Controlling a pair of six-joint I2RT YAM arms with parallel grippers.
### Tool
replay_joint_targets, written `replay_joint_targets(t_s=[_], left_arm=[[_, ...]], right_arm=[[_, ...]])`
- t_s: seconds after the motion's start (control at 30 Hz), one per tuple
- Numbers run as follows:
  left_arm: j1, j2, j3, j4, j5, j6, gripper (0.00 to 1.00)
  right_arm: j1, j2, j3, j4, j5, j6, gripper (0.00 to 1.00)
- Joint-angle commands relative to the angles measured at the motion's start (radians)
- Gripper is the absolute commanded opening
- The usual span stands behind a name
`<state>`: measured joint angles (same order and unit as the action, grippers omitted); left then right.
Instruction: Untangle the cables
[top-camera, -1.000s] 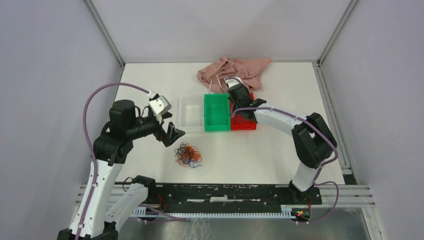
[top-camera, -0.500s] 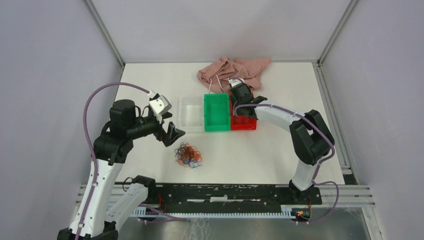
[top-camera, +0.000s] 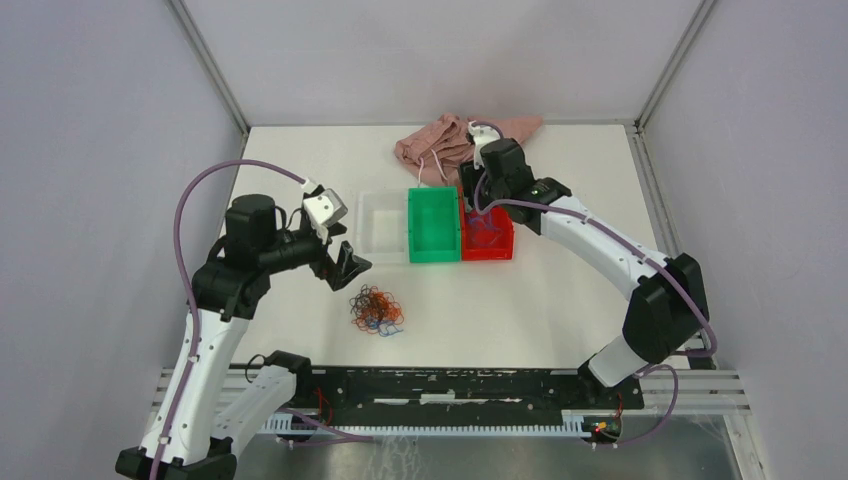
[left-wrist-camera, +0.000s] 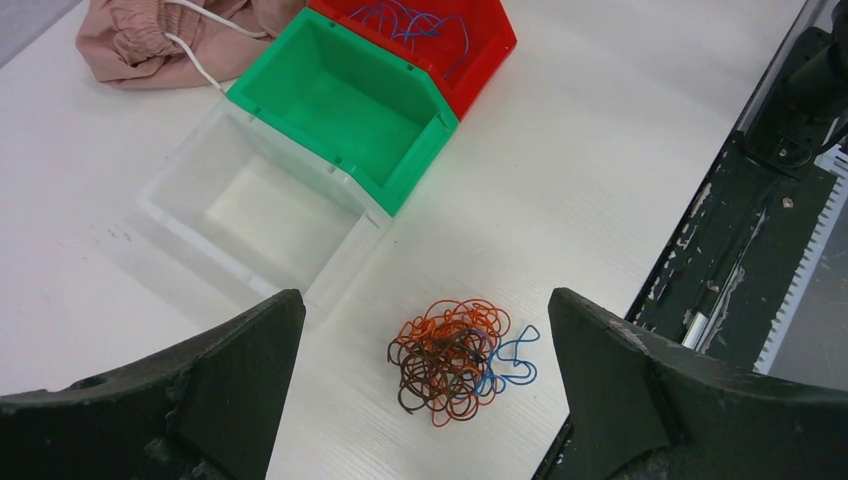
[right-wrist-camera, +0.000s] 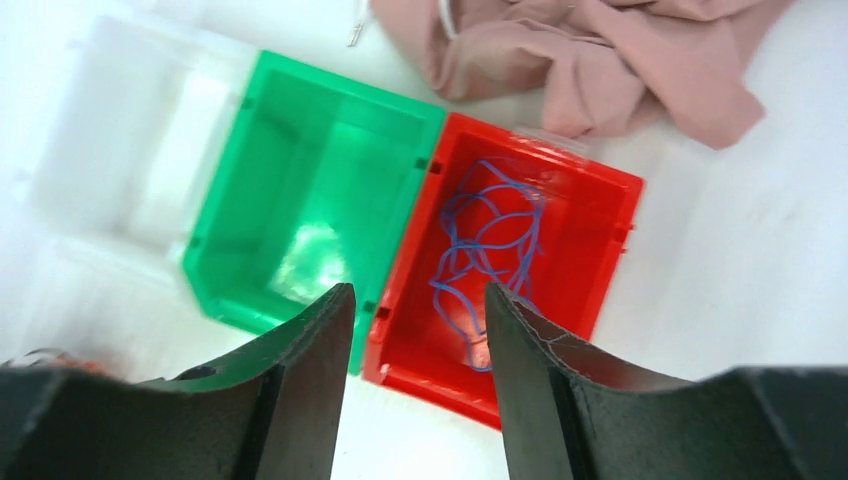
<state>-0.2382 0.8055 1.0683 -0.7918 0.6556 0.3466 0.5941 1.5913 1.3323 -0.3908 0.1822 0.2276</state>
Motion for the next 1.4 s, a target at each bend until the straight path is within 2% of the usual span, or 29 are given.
replay_joint_targets(t_s=[0.0,0.13,0.27,0.43,0.6,0.73,1.0,1.1,1.13,1.27,1.3,1.37], left_arm=[[-0.003,-0.005,0.008,-0.029,0.001,0.091,0.99],[-0.004,-0.018,-0.006,-0.111,-0.070,0.174,0.99],[-0.003,-0.042,-0.064,-0.124,-0.070,0.210,0.99],[-0.003,-0.031,-0.094,-0.123,-0.099,0.240,0.99],[-0.003,-0.018,-0.091,-0.116,-0.096,0.245,1.00],[-0.003,-0.016,-0.085,-0.110,-0.094,0.235,1.00],[-0.003,-0.024,-0.065,-0.112,-0.100,0.229,1.00],[-0.003,-0.023,-0.065,-0.110,-0.100,0.229,1.00],[-0.003,-0.020,-0.065,-0.112,-0.102,0.229,1.00],[-0.003,-0.020,-0.071,-0.111,-0.103,0.239,1.00],[-0.003,-0.021,-0.074,-0.112,-0.100,0.243,1.00],[-0.003,-0.025,-0.074,-0.117,-0.076,0.253,0.99]], right_arm=[[0.043,-0.112,-0.083,0.114,-0.194,0.034,0.57],[0.209,-0.162,-0.182,0.180,-0.248,0.067,0.56],[0.319,-0.174,-0.320,0.344,-0.336,0.133,0.49],[0.459,-0.131,-0.363,0.400,-0.378,0.085,0.48],[0.509,-0.032,-0.355,0.396,-0.445,0.085,0.50],[0.513,0.060,-0.347,0.441,-0.521,0.085,0.56],[0.513,0.201,-0.261,0.405,-0.544,0.048,0.55],[0.514,0.213,-0.251,0.396,-0.547,0.047,0.49],[0.514,0.211,-0.252,0.396,-0.545,0.047,0.44],[0.513,0.181,-0.248,0.360,-0.518,0.046,0.07],[0.514,0.168,-0.241,0.333,-0.507,0.045,0.01],[0.512,0.127,-0.229,0.279,-0.493,0.036,0.00]])
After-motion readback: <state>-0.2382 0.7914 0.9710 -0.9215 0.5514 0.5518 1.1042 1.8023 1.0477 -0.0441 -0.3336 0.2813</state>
